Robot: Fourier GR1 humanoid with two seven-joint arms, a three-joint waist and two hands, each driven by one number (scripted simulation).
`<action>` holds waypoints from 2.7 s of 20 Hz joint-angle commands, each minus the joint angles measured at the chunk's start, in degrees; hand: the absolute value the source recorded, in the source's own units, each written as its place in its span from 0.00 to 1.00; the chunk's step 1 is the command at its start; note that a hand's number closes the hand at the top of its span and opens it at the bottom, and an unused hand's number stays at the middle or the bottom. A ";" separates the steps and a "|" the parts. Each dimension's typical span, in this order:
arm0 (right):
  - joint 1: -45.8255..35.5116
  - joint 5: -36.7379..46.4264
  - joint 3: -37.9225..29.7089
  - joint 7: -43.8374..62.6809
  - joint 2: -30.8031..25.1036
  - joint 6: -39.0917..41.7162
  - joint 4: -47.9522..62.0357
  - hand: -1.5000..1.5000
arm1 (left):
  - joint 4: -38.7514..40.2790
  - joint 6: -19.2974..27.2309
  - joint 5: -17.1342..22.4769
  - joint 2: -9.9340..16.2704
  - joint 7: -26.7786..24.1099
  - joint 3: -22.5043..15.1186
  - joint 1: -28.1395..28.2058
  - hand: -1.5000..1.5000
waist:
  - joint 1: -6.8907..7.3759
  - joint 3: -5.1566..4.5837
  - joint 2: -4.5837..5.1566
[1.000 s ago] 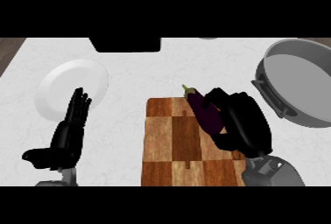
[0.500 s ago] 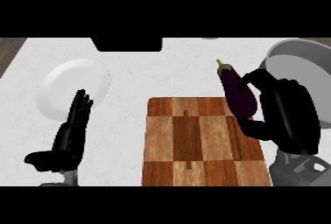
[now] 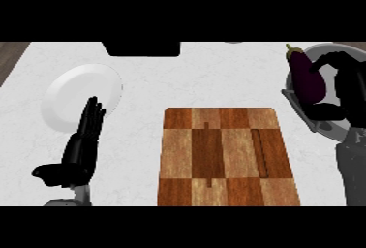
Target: Pick the eggplant from the cutting board and place it in the pot
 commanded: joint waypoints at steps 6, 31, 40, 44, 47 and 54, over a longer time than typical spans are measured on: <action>-11.38 -4.31 -10.36 -8.82 -10.43 -4.63 23.73 1.00 | -2.11 -1.41 -0.38 0.17 0.34 -0.32 1.44 0.50 | 0.59 0.00 0.05; -19.96 -11.43 -20.86 -33.16 -21.26 -7.81 77.77 0.00 | 1.44 -2.82 0.00 -0.65 -0.98 1.20 -0.65 0.50 | 1.45 0.19 0.71; -22.41 -30.91 -38.96 -43.12 -24.30 -1.84 79.15 0.00 | 0.71 -2.13 -0.29 -1.06 -1.55 1.27 0.52 0.50 | 1.27 0.28 0.82; -24.07 -33.91 -42.00 -39.44 -27.06 -0.16 82.57 0.00 | 0.16 -2.37 -1.29 -1.35 0.15 -0.36 -1.11 0.50 | 2.18 0.29 1.06; -19.34 -35.36 -43.48 -44.14 -29.03 0.66 83.55 0.00 | 2.49 -2.39 -0.58 -0.74 -0.31 1.79 -2.90 0.50 | 1.89 0.33 1.25; -16.22 -38.78 -46.50 -48.13 -33.37 4.79 84.92 0.00 | 2.41 -2.11 -1.46 -1.94 -2.61 0.46 -0.81 0.50 | 2.35 0.42 1.24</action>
